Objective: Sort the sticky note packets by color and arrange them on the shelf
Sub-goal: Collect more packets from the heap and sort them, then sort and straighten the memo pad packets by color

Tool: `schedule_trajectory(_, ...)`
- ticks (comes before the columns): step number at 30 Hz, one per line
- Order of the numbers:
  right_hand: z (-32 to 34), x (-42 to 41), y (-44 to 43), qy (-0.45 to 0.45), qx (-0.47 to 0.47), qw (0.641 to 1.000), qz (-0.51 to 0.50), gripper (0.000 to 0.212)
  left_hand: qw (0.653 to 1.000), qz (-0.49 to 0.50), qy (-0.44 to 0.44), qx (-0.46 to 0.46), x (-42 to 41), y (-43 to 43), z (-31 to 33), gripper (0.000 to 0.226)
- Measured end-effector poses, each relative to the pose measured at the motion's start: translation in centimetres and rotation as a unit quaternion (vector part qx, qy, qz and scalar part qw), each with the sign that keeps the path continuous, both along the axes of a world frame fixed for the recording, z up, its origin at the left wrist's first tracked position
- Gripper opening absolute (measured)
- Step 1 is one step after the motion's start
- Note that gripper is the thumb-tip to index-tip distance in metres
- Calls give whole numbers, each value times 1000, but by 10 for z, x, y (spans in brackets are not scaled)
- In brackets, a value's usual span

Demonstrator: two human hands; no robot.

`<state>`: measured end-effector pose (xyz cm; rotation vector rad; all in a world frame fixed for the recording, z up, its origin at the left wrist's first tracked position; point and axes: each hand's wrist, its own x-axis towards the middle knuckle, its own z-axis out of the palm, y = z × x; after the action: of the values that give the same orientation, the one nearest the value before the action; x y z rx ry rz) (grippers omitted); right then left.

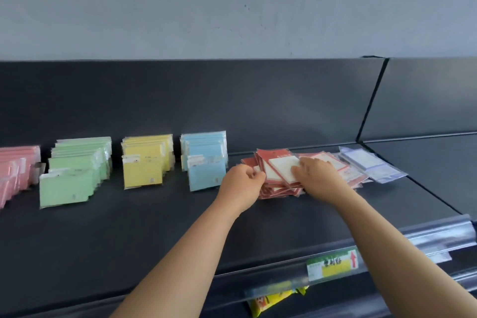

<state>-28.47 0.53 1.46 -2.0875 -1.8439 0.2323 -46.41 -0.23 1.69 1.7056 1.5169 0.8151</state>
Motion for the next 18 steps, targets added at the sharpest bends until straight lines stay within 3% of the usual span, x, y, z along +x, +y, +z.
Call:
schedule_trajectory(6,-4,3,0,61,40,997,28,32,996,73,-45,-40,31,12,1,29)
schedule_trajectory(9,-8,0,-2,84,66,992,59,24,994,83,-52,-55,33,14,-2,30)
schedule_trajectory(14,-7,18,-7,186,54,978,81,38,982,90,-131,-105,23,-1,-10,14)
schedule_trajectory(18,-15,15,-15,150,46,979,126,27,970,110,-193,-96,20,-20,-18,20)
